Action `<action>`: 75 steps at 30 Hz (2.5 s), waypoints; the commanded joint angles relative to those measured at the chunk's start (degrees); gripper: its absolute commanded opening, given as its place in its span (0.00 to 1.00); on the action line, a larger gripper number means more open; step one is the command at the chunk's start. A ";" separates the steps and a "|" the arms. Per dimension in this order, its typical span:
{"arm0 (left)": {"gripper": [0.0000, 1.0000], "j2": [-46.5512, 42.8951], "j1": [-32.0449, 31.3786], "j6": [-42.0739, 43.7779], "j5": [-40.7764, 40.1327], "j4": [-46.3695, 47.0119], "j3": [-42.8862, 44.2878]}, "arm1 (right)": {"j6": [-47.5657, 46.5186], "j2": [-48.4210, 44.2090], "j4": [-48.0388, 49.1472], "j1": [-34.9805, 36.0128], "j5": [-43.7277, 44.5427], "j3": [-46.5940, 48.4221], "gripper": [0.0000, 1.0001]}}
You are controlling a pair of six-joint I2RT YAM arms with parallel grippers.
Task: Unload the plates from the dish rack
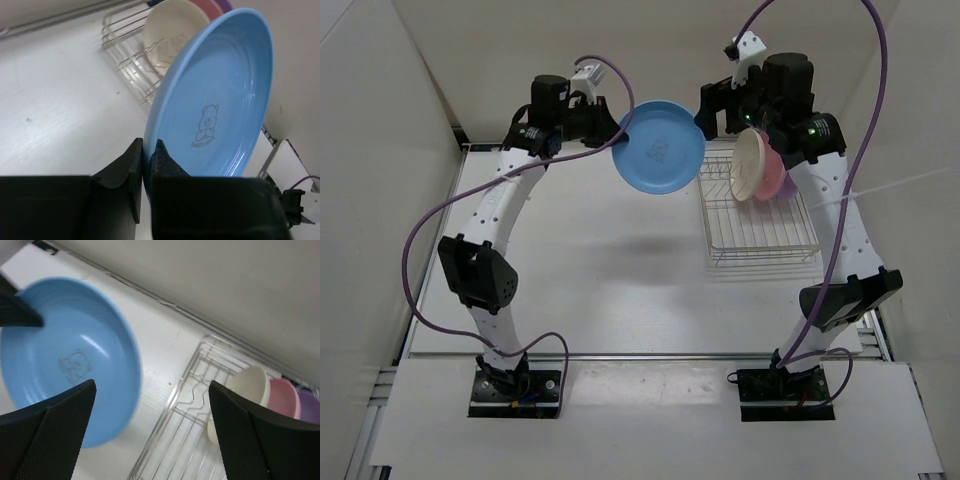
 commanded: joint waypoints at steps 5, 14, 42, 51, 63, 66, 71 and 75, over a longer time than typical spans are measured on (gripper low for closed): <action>0.11 -9.57 14.64 -2.77 -1.57 -1.27 -13.48 | 1.36 -1.88 3.44 -2.91 14.48 -4.25 1.00; 0.11 0.17 32.60 2.32 7.16 -7.00 -22.64 | -3.29 -5.76 0.90 -4.23 18.00 -6.72 1.00; 0.11 20.22 29.27 1.88 2.15 -6.38 -15.35 | -8.92 -9.44 -5.26 -4.23 21.43 -7.77 1.00; 0.11 22.68 29.89 2.41 1.54 -6.90 -13.59 | -8.92 -8.92 -5.26 -4.23 21.95 -7.77 1.00; 0.64 24.79 26.46 2.41 -2.16 -9.10 -10.70 | -9.45 -8.92 -5.26 -4.23 22.48 -7.77 1.00; 0.84 24.79 25.84 2.41 -3.73 -10.59 -10.69 | -9.45 -8.92 -5.26 -4.23 21.95 -7.77 1.00; 1.00 22.34 25.32 5.91 -9.18 -14.63 -9.64 | -9.98 -7.79 -5.79 -4.23 23.26 -10.04 1.00; 1.00 19.79 26.37 8.91 -13.58 -16.12 -10.52 | -9.98 -2.17 -8.86 -3.71 30.29 -9.44 1.00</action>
